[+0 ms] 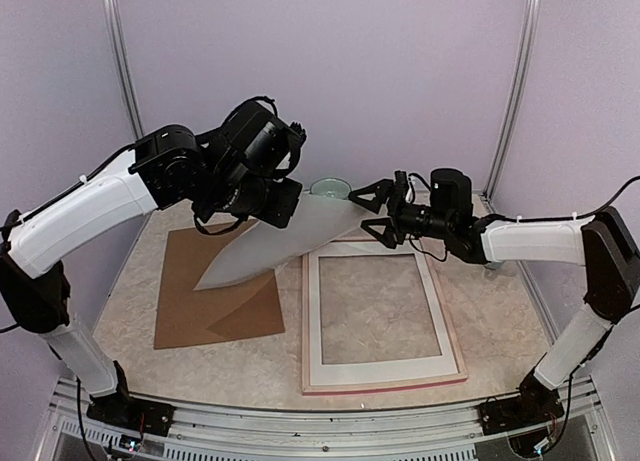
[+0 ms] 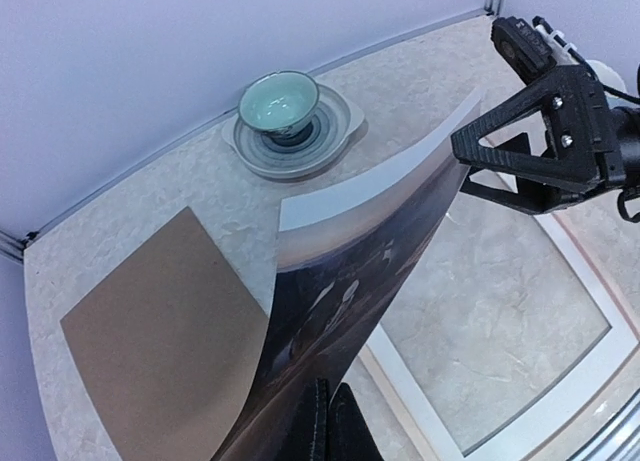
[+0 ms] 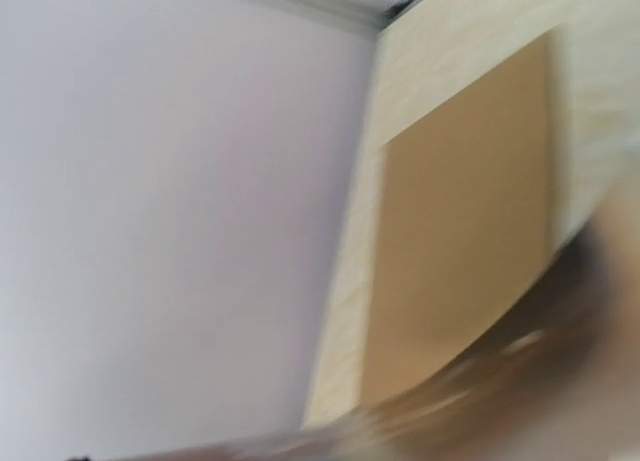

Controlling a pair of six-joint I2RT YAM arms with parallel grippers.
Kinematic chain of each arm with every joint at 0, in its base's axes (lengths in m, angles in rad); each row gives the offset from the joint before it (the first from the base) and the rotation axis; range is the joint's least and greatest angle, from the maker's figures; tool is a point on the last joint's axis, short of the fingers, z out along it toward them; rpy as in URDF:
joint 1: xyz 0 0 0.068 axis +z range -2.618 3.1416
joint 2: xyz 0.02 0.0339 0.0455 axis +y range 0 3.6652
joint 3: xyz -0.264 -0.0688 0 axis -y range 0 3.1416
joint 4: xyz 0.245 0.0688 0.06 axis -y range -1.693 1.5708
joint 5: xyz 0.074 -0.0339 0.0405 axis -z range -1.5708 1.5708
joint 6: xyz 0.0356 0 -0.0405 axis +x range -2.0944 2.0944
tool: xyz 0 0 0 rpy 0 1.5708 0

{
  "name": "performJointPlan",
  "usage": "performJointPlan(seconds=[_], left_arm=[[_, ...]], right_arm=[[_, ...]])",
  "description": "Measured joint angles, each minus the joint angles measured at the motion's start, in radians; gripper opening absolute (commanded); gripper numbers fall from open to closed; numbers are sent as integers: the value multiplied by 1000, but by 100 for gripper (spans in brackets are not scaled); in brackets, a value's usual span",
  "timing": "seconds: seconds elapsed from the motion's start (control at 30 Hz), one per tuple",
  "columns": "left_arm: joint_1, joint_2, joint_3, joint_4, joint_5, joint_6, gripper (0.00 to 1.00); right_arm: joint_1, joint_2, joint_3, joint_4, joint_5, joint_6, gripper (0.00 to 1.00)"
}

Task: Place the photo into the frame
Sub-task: Turn over the photo on the mat board.

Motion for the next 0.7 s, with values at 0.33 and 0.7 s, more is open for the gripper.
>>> performJointPlan(seconds=[0.33, 0.7], left_arm=[[-14, -1, 153, 111, 201, 20, 3], [-23, -34, 97, 344, 292, -13, 3]], right_arm=[[-101, -271, -161, -174, 233, -66, 99], [-143, -555, -198, -344, 478, -138, 99]])
